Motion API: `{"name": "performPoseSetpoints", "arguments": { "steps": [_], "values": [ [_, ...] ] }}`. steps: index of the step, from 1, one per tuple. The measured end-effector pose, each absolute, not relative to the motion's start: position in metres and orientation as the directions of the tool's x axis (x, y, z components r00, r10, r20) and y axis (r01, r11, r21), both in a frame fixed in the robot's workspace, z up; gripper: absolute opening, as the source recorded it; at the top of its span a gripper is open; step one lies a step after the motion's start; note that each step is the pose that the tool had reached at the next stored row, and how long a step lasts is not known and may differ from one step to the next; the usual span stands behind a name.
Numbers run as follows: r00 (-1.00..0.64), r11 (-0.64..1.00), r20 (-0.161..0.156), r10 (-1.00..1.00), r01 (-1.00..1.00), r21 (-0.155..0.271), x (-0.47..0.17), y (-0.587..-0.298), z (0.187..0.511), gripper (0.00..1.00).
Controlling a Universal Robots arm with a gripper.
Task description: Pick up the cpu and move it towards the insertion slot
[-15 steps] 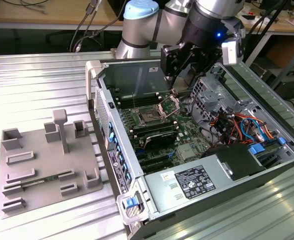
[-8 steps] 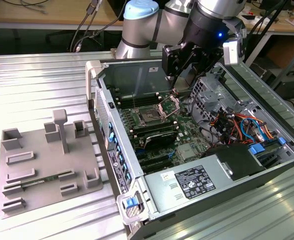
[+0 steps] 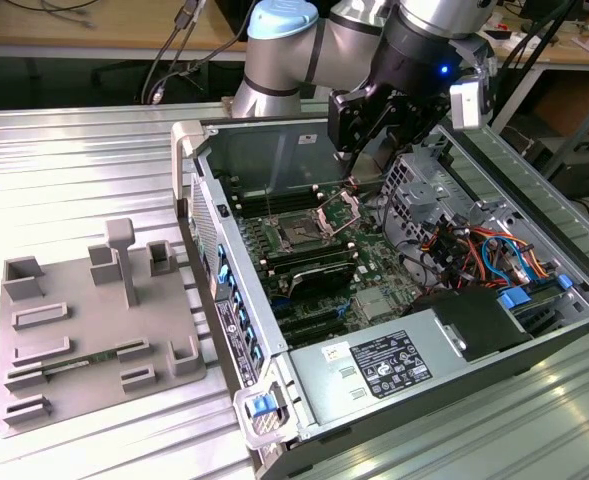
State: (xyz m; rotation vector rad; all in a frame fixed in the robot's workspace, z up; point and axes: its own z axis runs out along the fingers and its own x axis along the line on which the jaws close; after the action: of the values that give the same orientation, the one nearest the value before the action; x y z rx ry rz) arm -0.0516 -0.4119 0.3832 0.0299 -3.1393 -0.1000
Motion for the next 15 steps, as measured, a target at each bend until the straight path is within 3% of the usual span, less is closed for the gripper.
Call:
{"name": "performPoseSetpoints", "arguments": {
  "steps": [15],
  "values": [
    [-1.000,0.998,0.000,-0.019,-0.019,0.064,-0.0433,-0.4110,0.3827,0.55]
  ]
}}
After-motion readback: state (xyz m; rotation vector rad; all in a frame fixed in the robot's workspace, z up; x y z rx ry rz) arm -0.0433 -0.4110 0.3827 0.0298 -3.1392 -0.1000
